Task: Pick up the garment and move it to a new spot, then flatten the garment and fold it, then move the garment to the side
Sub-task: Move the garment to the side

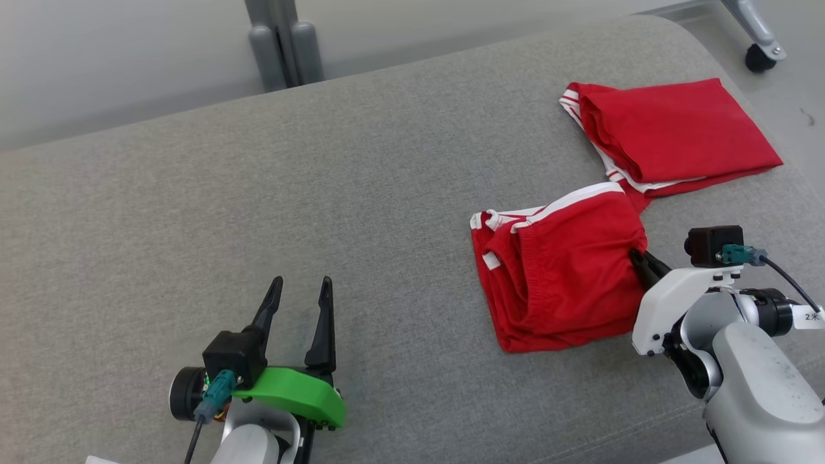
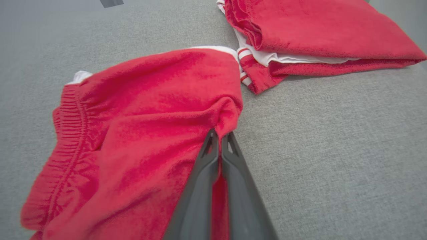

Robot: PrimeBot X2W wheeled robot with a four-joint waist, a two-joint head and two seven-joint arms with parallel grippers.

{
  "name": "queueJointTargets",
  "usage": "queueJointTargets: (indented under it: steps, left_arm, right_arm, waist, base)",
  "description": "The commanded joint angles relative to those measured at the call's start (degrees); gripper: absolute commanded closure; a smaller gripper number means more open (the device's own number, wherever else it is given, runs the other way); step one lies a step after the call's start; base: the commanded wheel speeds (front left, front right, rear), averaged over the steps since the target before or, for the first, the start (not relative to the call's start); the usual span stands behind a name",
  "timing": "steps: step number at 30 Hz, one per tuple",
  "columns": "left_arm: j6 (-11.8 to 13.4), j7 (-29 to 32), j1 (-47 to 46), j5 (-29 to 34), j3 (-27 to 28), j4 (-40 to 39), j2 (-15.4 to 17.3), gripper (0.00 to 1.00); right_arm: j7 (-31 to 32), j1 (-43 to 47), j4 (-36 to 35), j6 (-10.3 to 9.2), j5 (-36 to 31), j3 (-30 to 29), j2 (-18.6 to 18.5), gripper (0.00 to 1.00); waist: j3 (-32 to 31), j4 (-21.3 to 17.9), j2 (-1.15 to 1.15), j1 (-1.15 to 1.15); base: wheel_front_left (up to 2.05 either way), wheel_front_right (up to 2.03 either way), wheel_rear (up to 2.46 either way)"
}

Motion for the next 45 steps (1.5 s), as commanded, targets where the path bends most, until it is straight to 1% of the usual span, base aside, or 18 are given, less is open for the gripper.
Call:
queueJointTargets:
  steps: [1, 6, 14, 21, 28, 33, 37, 45]
  left_arm:
    - [-0.14, -0.16, -1.09, 0.44, 0.02, 0.14, 0.62, 0.00]
    - [-0.20, -0.17, -1.47, 0.24, 0.04, 0.62, 0.70, 0.00]
    - [0.12, -0.17, -0.16, -0.70, 0.37, 0.31, 0.28, 0.00]
    - [0.33, -0.16, 0.71, -0.75, 0.90, -0.26, 0.07, 0.00]
    - [0.04, -0.17, 0.32, -0.02, 1.10, -0.62, 0.02, 0.00]
    - [-0.04, -0.16, 0.13, 0.37, 1.19, -0.81, 0.00, 0.00]
    - [-0.17, -0.17, -0.35, 0.65, 1.30, -0.99, 0.12, 0.00]
    - [-0.59, -0.15, -2.00, 1.50, 0.78, -0.98, 0.75, 0.00]
  right_arm:
    - [-0.69, -1.32, 0.48, -0.10, 0.15, 0.21, 0.39, 1.00]
    - [-2.04, -2.42, 1.80, -0.10, 0.03, 1.08, -0.20, 1.00]
    - [-2.85, -5.57, 2.67, -0.10, -0.71, 2.19, -2.51, 1.00]
    - [-1.66, -11.27, 3.13, -0.10, -1.87, 3.32, -6.27, 1.00]
    - [-0.82, -17.53, 7.46, -0.11, -3.50, 3.21, -10.40, 1.00]
    - [-1.31, -20.45, 10.78, -0.11, -4.76, 1.87, -14.14, 1.00]
    - [-2.45, -22.35, 13.61, -0.11, -5.49, -0.03, -16.39, 1.00]
    - [-7.80, -25.95, 22.44, -0.10, -9.33, -9.02, -16.90, 1.00]
  waist:
    - [2.82, -2.93, 0.00, 0.00]
    - [2.40, -1.18, 0.00, 0.00]
    - [0.44, 3.23, 0.00, 0.00]
    - [-0.26, 6.61, 0.00, 0.00]
    - [0.94, 8.86, 0.00, 0.00]
    - [1.93, 9.89, 0.00, 0.00]
    - [3.08, 10.36, 0.00, 0.00]
    - [5.96, 11.53, 0.00, 0.00]
  base:
    - [0.00, 0.00, 0.00]
    - [0.00, 0.00, 0.00]
    - [0.00, 0.00, 0.00]
    - [0.00, 0.00, 0.00]
    - [0.00, 0.00, 0.00]
    - [0.00, 0.00, 0.00]
    - [0.00, 0.00, 0.00]
    - [0.00, 0.00, 0.00]
